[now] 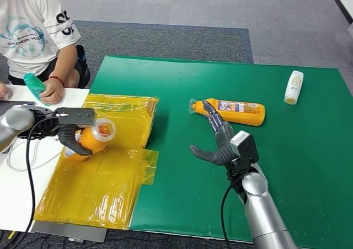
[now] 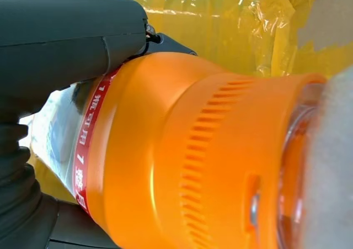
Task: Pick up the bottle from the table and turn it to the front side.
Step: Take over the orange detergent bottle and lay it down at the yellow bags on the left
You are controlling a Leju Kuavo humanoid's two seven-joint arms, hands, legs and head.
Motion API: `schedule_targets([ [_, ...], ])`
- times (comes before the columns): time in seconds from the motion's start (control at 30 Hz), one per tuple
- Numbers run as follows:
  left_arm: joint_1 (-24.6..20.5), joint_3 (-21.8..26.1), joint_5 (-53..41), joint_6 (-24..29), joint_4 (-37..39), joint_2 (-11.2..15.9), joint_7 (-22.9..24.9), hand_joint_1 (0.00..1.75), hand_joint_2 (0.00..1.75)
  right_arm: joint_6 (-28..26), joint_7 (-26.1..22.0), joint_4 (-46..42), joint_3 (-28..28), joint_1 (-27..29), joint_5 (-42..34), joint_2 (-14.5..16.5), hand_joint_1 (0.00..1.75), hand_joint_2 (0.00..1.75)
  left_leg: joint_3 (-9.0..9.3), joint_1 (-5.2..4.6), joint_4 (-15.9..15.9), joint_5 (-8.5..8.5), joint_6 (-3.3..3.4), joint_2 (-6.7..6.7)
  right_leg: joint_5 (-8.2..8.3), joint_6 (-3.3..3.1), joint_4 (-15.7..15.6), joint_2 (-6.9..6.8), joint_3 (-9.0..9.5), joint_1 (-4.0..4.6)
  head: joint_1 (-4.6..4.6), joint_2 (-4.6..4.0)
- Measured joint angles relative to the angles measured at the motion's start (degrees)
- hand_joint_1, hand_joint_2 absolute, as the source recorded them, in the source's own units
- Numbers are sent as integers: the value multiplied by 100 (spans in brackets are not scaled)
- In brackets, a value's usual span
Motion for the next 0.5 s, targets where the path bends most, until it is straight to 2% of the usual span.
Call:
schedule_targets([
  [0.33, -116, -429, -814, 826, 89, -337, -252, 175, 175, -57, 61, -3, 0, 14, 82, 23, 0, 175, 0, 0, 0, 0, 0, 0, 1, 0, -1, -1, 1, -1, 1, 0],
  [0.5, -42, -393, -1039, 1084, 117, -681, -379, 175, 175, -71, 79, -7, 9, 24, 123, 62, 0, 175, 0, -1, 0, 3, 2, -1, 4, 0, -1, -4, 3, -1, 0, 0],
])
